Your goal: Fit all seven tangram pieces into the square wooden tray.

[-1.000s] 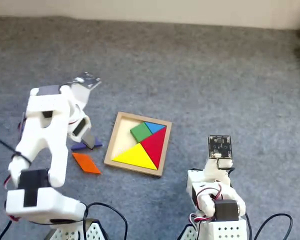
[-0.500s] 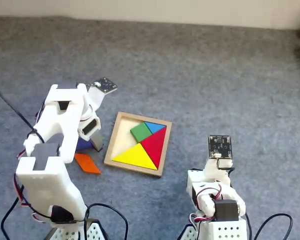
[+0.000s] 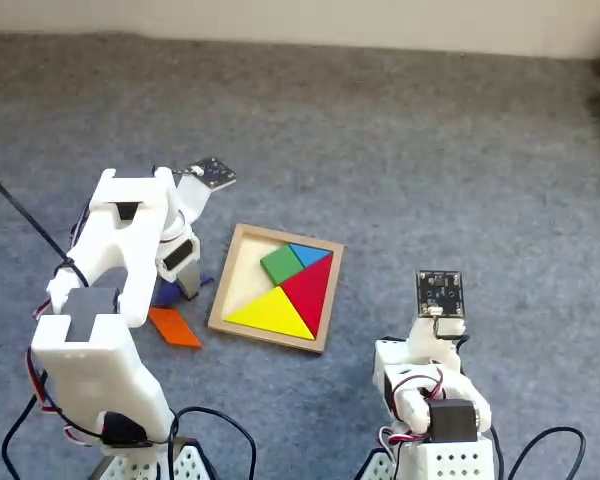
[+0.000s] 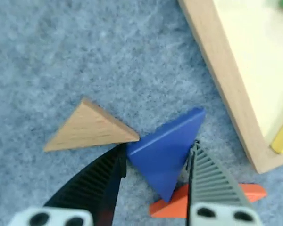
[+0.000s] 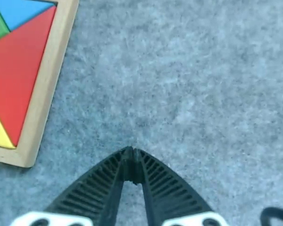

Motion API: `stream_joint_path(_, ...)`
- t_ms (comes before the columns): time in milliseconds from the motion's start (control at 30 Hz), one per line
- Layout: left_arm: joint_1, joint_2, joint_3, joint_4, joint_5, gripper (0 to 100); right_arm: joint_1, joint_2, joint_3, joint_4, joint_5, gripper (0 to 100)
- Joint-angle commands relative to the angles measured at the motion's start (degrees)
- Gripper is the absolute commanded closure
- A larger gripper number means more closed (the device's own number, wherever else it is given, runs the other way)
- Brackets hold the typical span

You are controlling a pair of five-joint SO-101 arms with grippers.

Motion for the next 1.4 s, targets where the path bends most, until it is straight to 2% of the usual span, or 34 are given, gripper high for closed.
stream_joint_path(0, -0.22, -2.07, 0.22, -0.53, 0.00, 86, -0.48, -0.48, 8.48, 0.22, -0.62, 99.3)
stream_joint_path(200, -0.04, -10.07, 0.40, 1.76, 2.99, 86, -0.48, -0.48, 8.48, 0.22, -0.62, 99.3)
stream_joint_path(500, 0.57, -18.77, 0.40, 6.77, 3.16, 86, -0.48, -0.48, 8.48, 0.22, -0.62, 99.3)
stream_joint_path(600, 0.57, -17.45, 0.40, 6.77, 2.81, 84, -0.48, -0.48, 8.48, 0.22, -0.62, 99.3)
stream_joint_path(700, 0.13, -14.90, 0.40, 6.42, 2.81, 74, -0.48, -0.48, 8.48, 0.22, -0.62, 99.3)
stream_joint_path(767, 0.04, -12.88, 0.22, 6.33, 2.99, 71, -0.48, -0.48, 8.48, 0.22, -0.62, 99.3)
stream_joint_path(1033, 0.04, -4.53, -0.13, -2.73, 2.81, 73, -0.48, -0.48, 8.48, 0.22, -0.62, 99.3)
stream_joint_path(1300, 0.22, -0.57, -1.19, -3.43, 2.73, 73, -0.48, -0.48, 8.48, 0.22, -0.62, 99.3)
stream_joint_path(1367, 0.40, -0.57, -0.92, -3.34, 2.73, 77, -0.48, -0.48, 8.48, 0.22, -0.62, 99.3)
